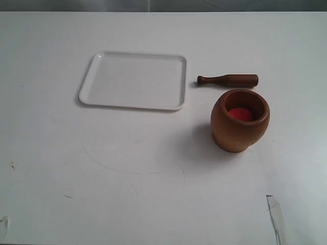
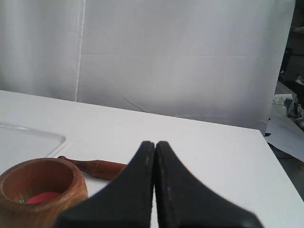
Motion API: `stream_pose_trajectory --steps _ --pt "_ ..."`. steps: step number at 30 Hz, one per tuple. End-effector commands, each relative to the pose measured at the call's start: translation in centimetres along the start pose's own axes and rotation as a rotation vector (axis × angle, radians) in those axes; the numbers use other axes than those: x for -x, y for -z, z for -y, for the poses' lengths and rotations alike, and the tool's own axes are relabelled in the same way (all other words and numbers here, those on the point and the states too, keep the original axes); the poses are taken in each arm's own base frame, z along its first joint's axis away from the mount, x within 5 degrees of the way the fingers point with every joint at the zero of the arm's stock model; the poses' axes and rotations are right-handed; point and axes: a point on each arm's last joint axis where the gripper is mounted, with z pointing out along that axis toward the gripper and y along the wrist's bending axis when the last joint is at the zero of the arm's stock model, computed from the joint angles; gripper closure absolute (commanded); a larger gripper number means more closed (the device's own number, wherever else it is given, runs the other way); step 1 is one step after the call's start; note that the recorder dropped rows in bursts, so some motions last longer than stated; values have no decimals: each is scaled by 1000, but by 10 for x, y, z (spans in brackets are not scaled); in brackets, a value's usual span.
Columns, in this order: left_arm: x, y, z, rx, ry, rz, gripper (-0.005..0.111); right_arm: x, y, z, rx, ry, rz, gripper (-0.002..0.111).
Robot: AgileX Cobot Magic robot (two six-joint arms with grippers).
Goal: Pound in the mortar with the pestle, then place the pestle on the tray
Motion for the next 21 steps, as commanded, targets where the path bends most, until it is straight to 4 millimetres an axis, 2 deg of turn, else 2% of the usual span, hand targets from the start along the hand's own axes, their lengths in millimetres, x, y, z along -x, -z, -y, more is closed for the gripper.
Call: stream_pose_trajectory --steps 1,11,21 --pt "0 0 1 -8 12 7 107 0 0 0 -7 -1 5 108" --pt "0 0 1 -8 12 7 107 0 0 0 -7 -3 7 108" --pt "0 0 1 -8 12 7 107 3 0 -1 17 -225 42 108"
